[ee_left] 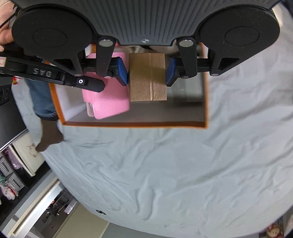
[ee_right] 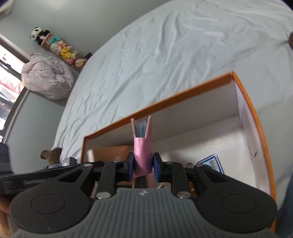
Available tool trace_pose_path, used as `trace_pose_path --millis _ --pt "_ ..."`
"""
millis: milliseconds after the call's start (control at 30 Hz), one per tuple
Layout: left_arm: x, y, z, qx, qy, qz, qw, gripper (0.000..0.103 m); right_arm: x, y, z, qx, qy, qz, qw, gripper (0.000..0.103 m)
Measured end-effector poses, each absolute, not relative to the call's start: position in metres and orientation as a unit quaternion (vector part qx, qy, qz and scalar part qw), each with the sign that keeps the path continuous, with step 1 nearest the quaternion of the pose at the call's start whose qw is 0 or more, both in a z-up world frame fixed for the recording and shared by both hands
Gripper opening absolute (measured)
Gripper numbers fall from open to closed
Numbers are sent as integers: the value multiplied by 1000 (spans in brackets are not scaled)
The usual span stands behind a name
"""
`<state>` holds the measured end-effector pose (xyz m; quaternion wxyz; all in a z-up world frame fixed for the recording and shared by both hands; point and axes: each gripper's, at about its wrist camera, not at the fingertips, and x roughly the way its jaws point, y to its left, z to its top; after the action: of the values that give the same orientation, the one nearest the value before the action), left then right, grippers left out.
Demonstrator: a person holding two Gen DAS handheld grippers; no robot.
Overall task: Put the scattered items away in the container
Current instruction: 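Carry the pink notepad and brown box over the shoebox, then lower the notepad into the shoebox and open the right tool while the left tool lowers the brown box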
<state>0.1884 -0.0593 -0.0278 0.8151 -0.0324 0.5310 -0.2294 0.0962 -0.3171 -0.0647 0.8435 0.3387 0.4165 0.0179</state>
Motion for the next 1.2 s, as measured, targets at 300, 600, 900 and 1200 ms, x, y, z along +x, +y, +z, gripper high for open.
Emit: trace_pose_path --millis 300,600,900,1200 --pt "192 -48 -23 -22 527 -216 822 52 125 -293 -97 341 437 9 832 24" --pt "194 -39 -29 -27 533 -212 819 52 142 -288 -121 339 477 25 810 26" --pt "195 -36 -35 -32 538 -210 815 52 142 -283 -108 255 504 -11 826 39" --pt "194 -33 -35 -38 540 -210 814 52 160 -279 -116 247 517 23 819 27"
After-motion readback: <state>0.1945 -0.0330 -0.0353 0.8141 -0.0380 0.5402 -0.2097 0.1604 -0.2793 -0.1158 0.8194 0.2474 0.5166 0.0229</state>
